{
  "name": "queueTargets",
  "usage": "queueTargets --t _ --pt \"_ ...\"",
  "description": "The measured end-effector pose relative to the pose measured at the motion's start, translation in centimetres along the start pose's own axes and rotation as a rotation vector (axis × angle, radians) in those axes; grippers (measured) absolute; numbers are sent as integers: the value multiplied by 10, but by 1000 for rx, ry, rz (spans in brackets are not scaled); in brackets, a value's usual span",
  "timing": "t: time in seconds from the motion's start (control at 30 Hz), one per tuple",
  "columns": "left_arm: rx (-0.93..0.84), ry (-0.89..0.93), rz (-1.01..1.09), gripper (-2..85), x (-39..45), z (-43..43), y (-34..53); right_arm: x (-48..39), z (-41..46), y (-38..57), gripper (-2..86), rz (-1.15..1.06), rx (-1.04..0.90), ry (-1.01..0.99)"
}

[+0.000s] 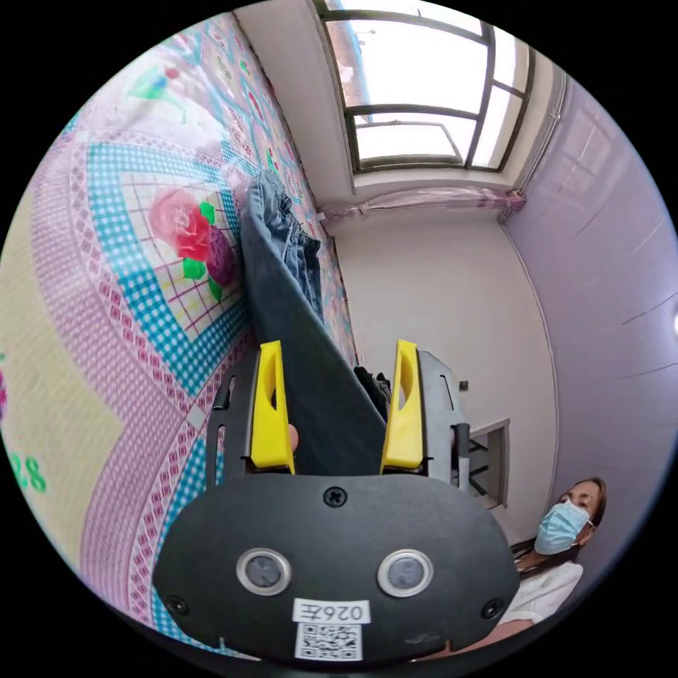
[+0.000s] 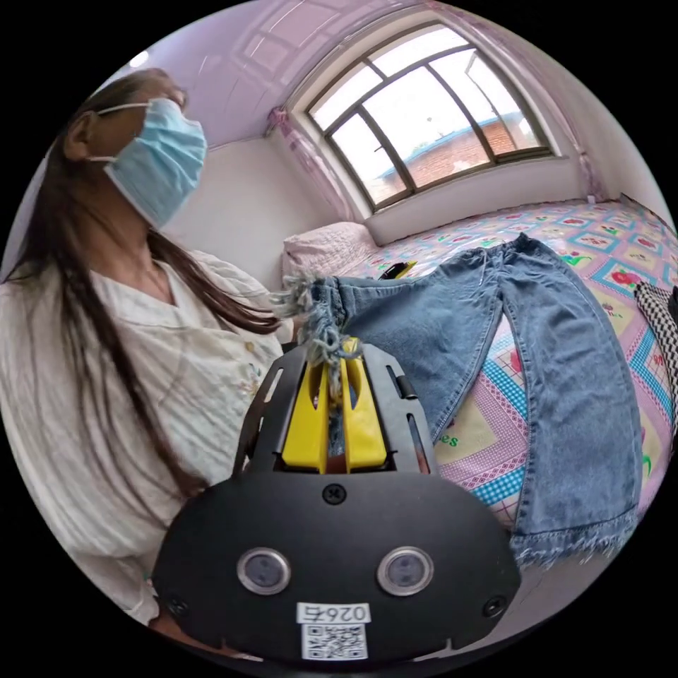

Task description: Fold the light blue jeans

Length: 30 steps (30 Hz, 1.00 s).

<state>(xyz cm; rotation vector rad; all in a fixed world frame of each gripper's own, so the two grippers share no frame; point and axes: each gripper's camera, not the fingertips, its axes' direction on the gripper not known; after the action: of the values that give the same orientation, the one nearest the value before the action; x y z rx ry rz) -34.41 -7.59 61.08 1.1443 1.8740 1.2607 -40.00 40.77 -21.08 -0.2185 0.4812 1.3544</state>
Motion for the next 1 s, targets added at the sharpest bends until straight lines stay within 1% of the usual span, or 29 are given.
queueTargets --t 0.17,0.23,0.33,0.4,0.43,0.47,0.53,0.6,0.63,0.73,1.0 --pt "26 57 -56 228 -78 36 -66 -46 -9 -24 -13 57 25 104" --pt "82 106 -81 229 -112 42 -94 -69 -13 -36 -12 64 16 143" --pt "144 127 -91 216 -149 43 -123 -110 -24 -56 -12 92 23 218" --pt "168 142 -106 178 -171 43 -136 -136 -32 -68 -12 110 34 272" --pt "168 151 -131 114 -186 44 -141 -151 -37 -75 -12 133 47 314" --pt "158 153 -140 82 -193 45 -143 -163 -41 -80 -12 165 64 353" --pt "66 161 -111 48 -211 55 -150 -174 -42 -89 -12 221 79 381" --pt "13 167 -47 41 -215 57 -152 -180 -35 -102 -12 250 60 377" --pt "-17 136 7 36 -213 54 -153 -183 -28 -113 -12 248 38 367" --pt "-29 53 80 26 -208 24 -153 -188 -8 -138 -12 233 -35 337" --pt "117 -7 89 11 -209 -98 -141 -211 17 -179 -12 162 -124 188"
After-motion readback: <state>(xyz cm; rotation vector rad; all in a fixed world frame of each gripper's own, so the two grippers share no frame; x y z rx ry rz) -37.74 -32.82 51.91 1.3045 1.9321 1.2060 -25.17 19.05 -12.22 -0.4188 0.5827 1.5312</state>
